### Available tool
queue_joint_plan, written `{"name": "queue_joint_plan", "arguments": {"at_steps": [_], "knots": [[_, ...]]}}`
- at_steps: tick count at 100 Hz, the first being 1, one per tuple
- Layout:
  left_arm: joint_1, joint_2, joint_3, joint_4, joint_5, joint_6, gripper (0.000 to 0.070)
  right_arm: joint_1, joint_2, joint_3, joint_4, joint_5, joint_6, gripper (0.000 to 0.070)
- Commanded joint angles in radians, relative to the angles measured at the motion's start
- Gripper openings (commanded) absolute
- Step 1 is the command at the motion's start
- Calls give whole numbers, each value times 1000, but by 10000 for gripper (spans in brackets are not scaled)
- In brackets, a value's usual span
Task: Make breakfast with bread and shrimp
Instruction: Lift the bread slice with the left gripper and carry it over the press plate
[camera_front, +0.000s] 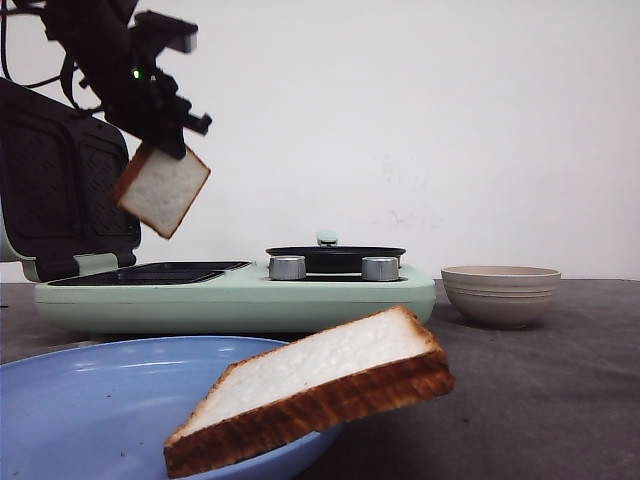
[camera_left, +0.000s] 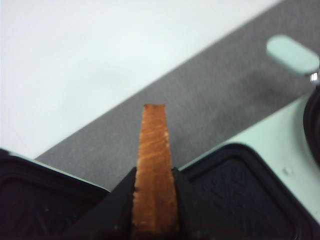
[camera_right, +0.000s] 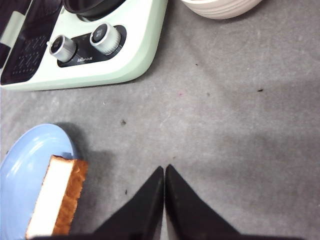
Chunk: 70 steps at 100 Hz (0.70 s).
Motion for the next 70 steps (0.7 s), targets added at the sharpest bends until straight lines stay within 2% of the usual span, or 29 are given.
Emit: {"name": "queue_joint_plan", "arguments": {"at_steps": [1, 26, 70], "knots": [[-4, 25, 25, 15, -3, 57, 4, 1, 3, 15, 5, 2, -16, 0], [-4, 63, 25, 32, -3, 127, 4, 1, 3, 15, 7, 8, -16, 0], [-16, 119, 25, 51, -2, 130, 3, 1, 3, 15, 5, 8, -17, 0]]}}
